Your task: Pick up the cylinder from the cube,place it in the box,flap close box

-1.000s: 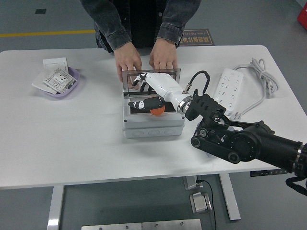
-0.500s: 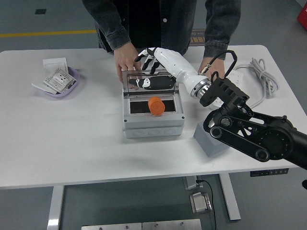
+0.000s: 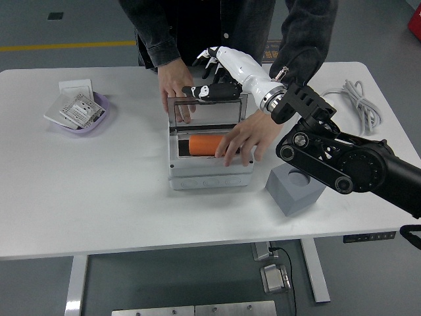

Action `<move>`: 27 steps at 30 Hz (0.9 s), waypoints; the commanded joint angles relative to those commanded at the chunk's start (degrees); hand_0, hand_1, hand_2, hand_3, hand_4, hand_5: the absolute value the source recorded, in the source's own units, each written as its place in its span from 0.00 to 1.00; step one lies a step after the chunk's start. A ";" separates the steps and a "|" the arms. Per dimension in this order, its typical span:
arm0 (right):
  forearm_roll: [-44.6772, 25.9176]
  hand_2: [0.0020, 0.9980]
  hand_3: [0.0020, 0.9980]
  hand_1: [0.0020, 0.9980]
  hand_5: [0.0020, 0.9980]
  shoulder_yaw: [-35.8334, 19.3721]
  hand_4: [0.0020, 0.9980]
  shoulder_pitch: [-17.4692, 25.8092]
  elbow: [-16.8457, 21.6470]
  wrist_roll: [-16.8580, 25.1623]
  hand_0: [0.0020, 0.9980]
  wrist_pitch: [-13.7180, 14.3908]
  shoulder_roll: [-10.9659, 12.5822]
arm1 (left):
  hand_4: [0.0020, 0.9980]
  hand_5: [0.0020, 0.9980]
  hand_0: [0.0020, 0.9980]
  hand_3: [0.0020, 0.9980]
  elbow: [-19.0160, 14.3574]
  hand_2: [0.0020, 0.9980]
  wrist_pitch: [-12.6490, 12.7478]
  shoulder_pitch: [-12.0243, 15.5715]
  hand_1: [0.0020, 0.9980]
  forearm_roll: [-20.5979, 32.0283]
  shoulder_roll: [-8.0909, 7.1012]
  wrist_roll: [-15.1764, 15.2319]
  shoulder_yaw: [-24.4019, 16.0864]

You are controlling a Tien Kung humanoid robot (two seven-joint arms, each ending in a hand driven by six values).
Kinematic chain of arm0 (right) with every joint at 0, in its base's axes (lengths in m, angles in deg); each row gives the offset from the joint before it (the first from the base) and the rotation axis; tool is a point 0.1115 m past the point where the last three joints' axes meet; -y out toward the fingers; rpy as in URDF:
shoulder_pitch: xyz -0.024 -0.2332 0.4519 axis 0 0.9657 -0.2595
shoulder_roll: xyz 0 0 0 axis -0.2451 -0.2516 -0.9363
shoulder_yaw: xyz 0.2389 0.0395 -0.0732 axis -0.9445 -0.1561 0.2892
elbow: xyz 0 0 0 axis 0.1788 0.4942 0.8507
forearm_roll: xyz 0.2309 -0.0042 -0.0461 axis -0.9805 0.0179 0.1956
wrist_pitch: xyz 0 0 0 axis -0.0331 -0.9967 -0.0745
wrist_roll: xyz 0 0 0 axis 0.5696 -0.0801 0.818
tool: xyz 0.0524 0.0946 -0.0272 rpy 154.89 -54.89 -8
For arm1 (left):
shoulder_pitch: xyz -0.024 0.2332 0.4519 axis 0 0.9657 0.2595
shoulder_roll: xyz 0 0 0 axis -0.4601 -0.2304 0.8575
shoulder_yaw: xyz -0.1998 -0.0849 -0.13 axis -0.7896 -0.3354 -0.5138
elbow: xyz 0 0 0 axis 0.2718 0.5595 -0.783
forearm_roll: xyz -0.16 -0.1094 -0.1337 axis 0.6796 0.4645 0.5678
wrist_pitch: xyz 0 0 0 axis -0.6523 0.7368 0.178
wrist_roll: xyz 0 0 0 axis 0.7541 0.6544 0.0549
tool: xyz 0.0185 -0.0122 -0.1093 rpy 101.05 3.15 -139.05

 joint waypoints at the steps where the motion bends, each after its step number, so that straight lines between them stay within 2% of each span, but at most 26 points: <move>1: -0.40 0.61 0.67 0.65 0.81 0.46 0.97 -0.42 -1.10 0.08 0.72 0.03 -0.38 | 0.60 0.07 0.68 0.70 0.00 0.65 -0.01 -0.06 0.72 -0.05 -0.02 0.00 -0.04; 5: -1.47 0.61 0.67 0.65 0.81 1.99 0.97 -1.44 -4.04 0.29 0.72 0.33 -1.47 | 0.60 0.07 0.68 0.70 -0.04 0.65 -0.02 -0.23 0.72 -0.11 -0.03 0.01 -0.02; 6: -1.78 0.66 0.65 0.70 0.88 2.42 1.00 -1.64 -4.68 0.38 0.77 0.43 -1.70 | 0.60 0.06 0.68 0.69 -0.05 0.65 -0.03 -0.27 0.72 -0.20 -0.04 -0.01 -0.07; 23: -7.56 0.67 0.65 0.69 0.90 9.08 1.00 -2.29 -11.65 2.42 0.78 1.86 -3.89 | 0.60 0.06 0.68 0.69 -0.05 0.65 0.03 -0.73 0.72 -0.47 -0.10 0.17 0.02; 27: -8.65 0.66 0.65 0.67 0.90 10.59 1.00 -1.95 -12.71 2.91 0.75 2.14 -4.12 | 0.60 0.07 0.68 0.69 -0.08 0.65 0.01 -0.79 0.72 -0.45 0.02 0.27 0.17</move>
